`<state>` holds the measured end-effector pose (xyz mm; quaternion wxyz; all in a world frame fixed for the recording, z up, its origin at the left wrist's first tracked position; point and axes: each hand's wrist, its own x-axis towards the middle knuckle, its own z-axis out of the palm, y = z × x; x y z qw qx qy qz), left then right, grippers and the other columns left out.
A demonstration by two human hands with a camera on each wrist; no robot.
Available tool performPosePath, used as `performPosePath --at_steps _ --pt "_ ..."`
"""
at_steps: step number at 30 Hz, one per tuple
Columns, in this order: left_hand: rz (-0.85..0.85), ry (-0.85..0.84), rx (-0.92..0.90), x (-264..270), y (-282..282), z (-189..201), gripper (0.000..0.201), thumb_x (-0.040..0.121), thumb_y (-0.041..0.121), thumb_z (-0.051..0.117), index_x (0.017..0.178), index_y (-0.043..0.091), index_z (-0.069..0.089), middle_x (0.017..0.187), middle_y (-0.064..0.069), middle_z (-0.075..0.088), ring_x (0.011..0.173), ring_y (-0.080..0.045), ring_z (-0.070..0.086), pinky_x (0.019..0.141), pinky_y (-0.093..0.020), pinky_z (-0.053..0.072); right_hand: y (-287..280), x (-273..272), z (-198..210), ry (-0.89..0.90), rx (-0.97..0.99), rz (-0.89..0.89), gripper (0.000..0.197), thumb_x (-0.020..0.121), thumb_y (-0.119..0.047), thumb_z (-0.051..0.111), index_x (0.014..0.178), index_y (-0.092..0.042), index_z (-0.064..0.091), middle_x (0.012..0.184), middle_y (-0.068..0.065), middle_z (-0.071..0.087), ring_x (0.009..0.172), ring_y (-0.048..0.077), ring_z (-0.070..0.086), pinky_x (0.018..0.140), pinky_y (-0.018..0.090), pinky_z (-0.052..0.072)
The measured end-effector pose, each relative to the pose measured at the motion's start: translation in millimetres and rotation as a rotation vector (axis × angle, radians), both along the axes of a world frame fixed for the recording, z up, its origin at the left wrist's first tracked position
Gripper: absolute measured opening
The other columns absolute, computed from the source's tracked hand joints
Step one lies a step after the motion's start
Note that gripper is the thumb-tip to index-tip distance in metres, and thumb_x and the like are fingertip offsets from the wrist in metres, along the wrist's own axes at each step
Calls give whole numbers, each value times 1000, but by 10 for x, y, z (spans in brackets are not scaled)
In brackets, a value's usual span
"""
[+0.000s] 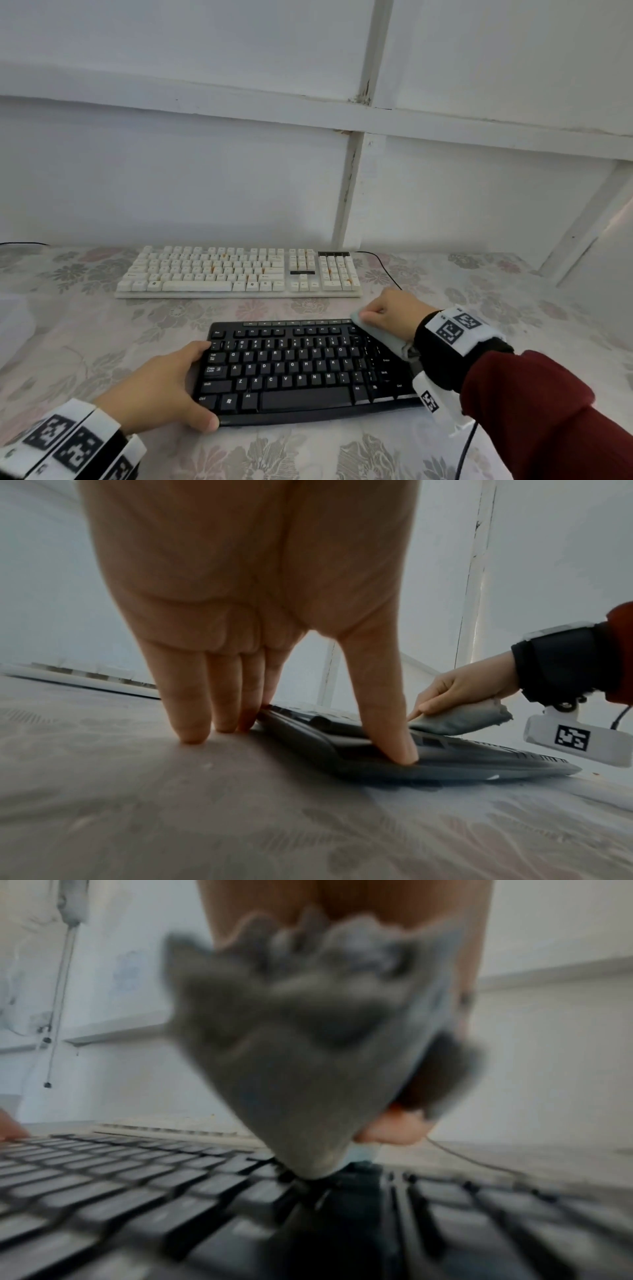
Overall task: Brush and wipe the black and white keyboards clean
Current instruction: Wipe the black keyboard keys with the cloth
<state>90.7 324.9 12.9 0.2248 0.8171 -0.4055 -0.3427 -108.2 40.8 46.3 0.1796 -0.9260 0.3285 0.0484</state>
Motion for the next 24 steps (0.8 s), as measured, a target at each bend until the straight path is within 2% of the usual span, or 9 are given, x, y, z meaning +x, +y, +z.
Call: performPosePath --at_steps 2,4,6,9,11,17,19,21,24 --pt "-8 -14 4 -4 -2 7 123 30 50 77 142 30 28 132 16 48 119 -5 47 95 -20 36 37 -16 -63 -41 16 7 37 95 -21 49 59 -15 58 55 -1 48 46 7 34 55 19 31" --pt "-17 -15 -5 0 -6 9 128 26 53 77 142 29 28 131 16 49 118 -5 47 92 -19 34 -2 -52 -87 20 -43 24 27 96 -19 48 94 -11 73 74 -1 65 59 7 49 61 15 34" --pt "-24 -9 10 5 5 18 143 12 60 82 141 30 28 130 16 48 116 -4 46 91 -19 34 -73 -114 -62 114 -107 -4 29 97 -20 45 110 -10 69 92 4 68 77 14 55 68 20 37" --pt "-38 -12 -14 29 13 -7 151 -1 78 67 139 33 30 128 20 51 117 -3 49 96 -23 38 -185 -298 -30 219 -179 -47 30 97 -20 44 80 -12 66 75 3 56 66 14 48 54 20 31" --pt "-29 -7 -19 37 22 -15 151 -1 78 67 138 33 31 124 22 51 118 -3 49 99 -25 38 -287 -446 -50 223 -220 -115 37 96 -19 45 59 -16 45 61 -3 40 54 9 38 49 16 26" --pt "-44 -3 -23 26 18 -15 151 -3 79 67 137 33 31 122 22 51 119 -3 48 95 -22 38 -592 -741 -13 270 -258 -391 34 95 -14 44 62 -5 44 58 -2 39 55 14 39 50 21 29" --pt "-47 -4 -9 31 18 -12 149 -2 76 70 135 35 31 123 20 51 119 -4 48 95 -22 38 -646 -846 49 327 -273 -406 33 97 -16 41 69 -10 56 71 1 56 72 21 57 63 26 41" --pt "-50 -12 1 28 18 -4 146 0 72 75 134 34 31 126 19 51 118 -4 49 93 -22 39 -677 -942 101 392 -261 -429 29 99 -16 40 91 -6 66 95 7 67 98 25 63 78 28 46" --pt "-54 -18 12 24 14 13 148 -1 77 66 136 36 28 129 18 50 118 -5 48 92 -20 39 -721 -962 137 288 -268 -428 40 98 -29 42 66 -9 55 62 2 52 75 24 60 64 26 40"
